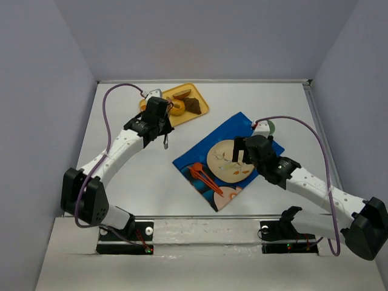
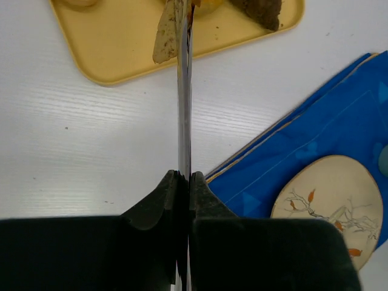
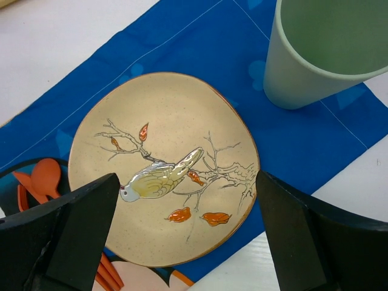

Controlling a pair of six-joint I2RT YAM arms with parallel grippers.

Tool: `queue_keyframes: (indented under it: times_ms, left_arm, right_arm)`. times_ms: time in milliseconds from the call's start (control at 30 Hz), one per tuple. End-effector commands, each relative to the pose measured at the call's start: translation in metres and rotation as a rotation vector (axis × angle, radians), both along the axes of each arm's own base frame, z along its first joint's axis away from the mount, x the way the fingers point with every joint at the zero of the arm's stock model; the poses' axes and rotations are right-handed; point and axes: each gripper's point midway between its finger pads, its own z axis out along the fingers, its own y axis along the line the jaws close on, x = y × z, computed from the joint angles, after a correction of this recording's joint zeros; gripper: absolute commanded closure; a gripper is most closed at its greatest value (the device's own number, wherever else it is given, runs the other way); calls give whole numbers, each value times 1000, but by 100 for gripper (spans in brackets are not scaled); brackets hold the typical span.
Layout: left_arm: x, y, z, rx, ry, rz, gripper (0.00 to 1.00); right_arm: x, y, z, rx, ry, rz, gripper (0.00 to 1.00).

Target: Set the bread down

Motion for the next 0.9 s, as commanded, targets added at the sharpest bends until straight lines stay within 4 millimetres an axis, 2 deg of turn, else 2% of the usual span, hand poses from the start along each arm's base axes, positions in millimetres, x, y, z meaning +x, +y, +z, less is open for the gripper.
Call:
queue_keyframes:
  times_ms: [0,67,100,133,167,200,267,300,367,500,567,600,633,700,867]
  left_arm:
    - [-22,-12,30,-50,-88,-41,93]
    - [-36,-27,29,-59,-87,-123,93]
    - [-52,-49,28,-83,-73,-214,93]
    - [-63,-61,28,-101,-78,-276,92]
    - [-94,-102,34,-178,-76,-451,90]
    - [-107,-111,32,-199,-68,-505,86]
    - [-130,-130,33,-251,-46,-602,84]
    - [-143,-139,30,-264,-34,-637,79]
    - [-158,-149,23,-259,-17,-678,75]
    - [-175,-163,6,-246,32,-737,75]
    - [-187,-172,2,-235,44,-779,66]
    - [-189,-174,3,-232,41,-790,53]
    - [-192,-177,3,-224,35,-800,50]
    - [-192,-178,6,-218,23,-798,42]
    - [-183,-173,1,-170,23,-749,36]
  right_arm:
    - [6,-6,24,65,-86,-57,0]
    - [5,-12,29,64,-107,-77,0]
    - [5,-14,32,66,-115,-86,0]
    - [4,-15,33,67,-120,-90,0]
    - [2,-16,40,90,-137,-90,0]
    - [1,-17,40,95,-138,-88,0]
    - [-1,-18,43,105,-146,-86,0]
    - [-2,-19,41,101,-143,-87,0]
    - [-3,-22,41,96,-150,-96,0]
    - [-4,-27,39,86,-148,-110,0]
    - [-5,-25,40,98,-147,-107,0]
    - [-6,-24,40,104,-146,-100,0]
    - [-6,-24,40,109,-146,-98,0]
    - [-7,-24,39,108,-142,-100,0]
    - [-8,-25,42,116,-151,-103,0]
